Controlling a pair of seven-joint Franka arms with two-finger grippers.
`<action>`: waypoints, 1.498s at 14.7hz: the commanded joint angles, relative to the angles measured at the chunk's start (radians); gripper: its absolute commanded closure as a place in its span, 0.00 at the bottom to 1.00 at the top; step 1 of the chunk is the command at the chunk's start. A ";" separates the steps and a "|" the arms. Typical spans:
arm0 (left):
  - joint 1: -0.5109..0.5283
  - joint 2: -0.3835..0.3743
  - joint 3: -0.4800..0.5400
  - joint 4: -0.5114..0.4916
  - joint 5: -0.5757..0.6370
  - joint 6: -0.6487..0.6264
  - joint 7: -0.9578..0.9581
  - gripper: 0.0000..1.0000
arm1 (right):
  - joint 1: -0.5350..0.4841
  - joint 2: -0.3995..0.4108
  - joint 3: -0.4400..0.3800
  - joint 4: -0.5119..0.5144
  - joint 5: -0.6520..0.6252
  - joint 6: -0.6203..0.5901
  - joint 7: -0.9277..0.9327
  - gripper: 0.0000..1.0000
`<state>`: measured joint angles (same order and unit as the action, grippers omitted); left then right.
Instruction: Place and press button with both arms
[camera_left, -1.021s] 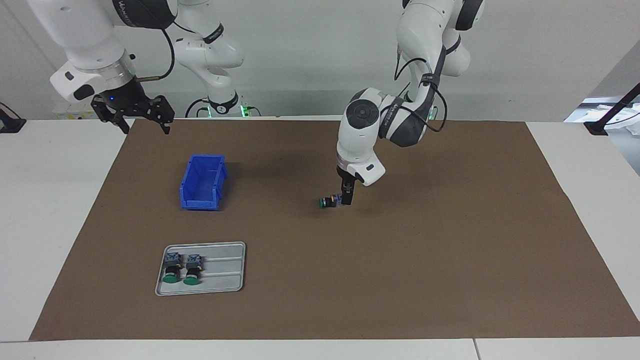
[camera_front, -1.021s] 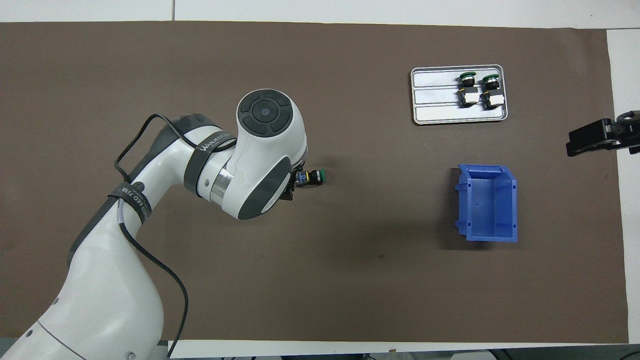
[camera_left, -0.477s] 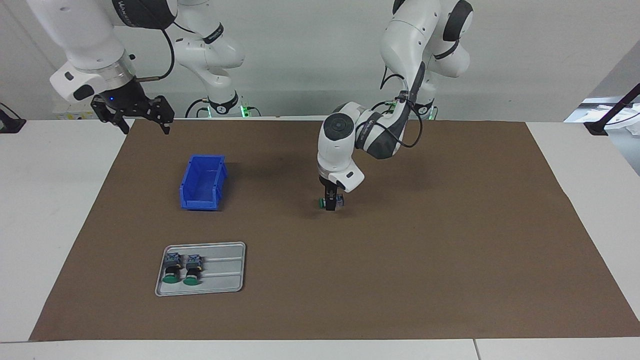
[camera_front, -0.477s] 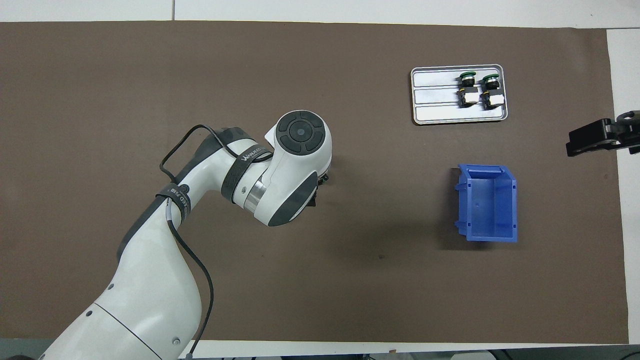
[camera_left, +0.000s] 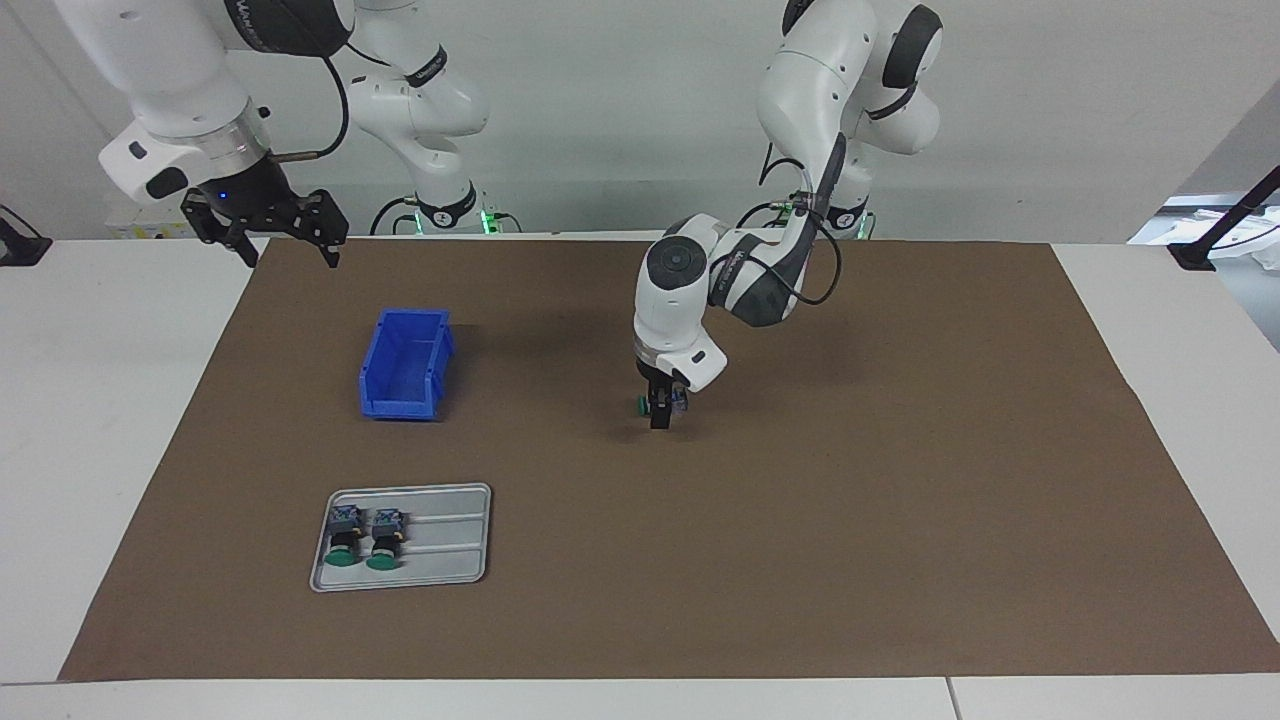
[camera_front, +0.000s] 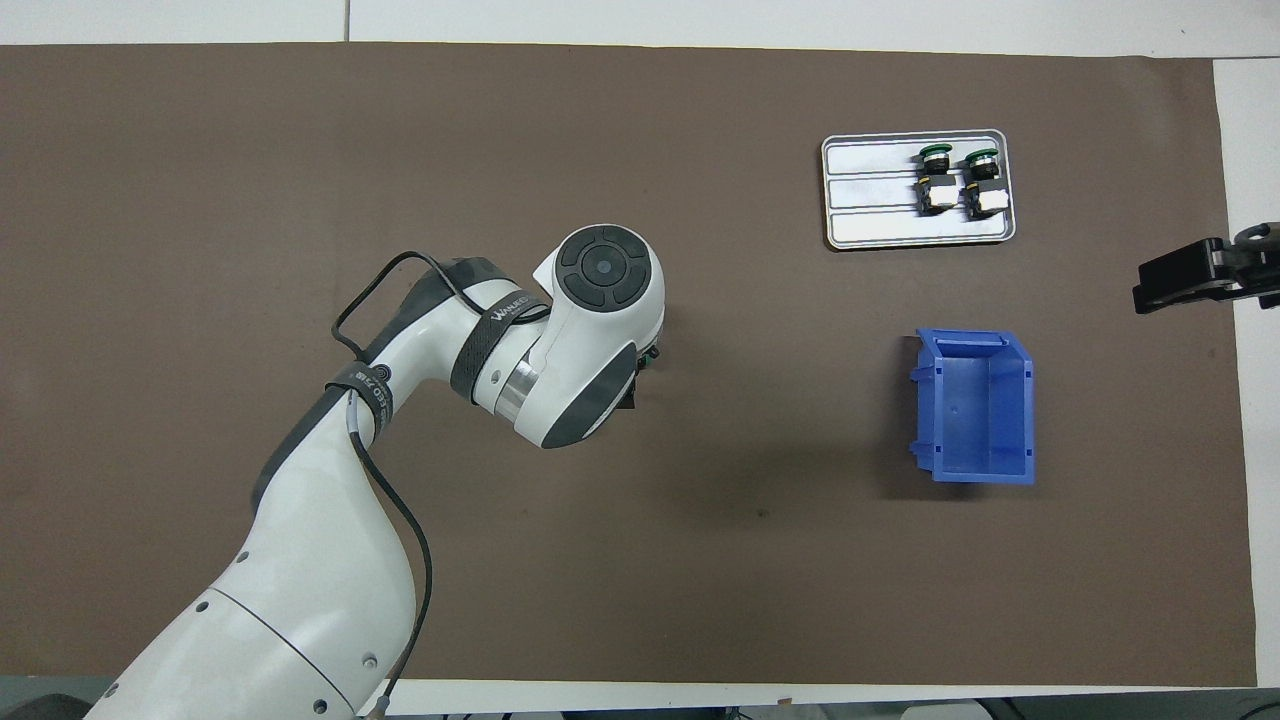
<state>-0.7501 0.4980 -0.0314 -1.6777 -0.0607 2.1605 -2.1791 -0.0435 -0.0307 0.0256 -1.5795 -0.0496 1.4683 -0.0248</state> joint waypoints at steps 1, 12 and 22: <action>-0.020 0.016 0.014 0.001 0.001 0.031 -0.018 0.02 | 0.001 -0.021 -0.004 -0.022 0.010 0.000 -0.004 0.01; -0.021 0.014 0.011 -0.002 -0.005 0.033 -0.019 0.75 | 0.001 -0.021 -0.004 -0.022 0.010 0.000 -0.004 0.01; 0.008 -0.041 0.021 0.001 0.001 0.002 0.037 0.92 | 0.001 -0.021 -0.004 -0.022 0.010 0.000 -0.004 0.01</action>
<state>-0.7498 0.4979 -0.0180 -1.6645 -0.0603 2.1817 -2.1745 -0.0435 -0.0308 0.0256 -1.5795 -0.0496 1.4683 -0.0248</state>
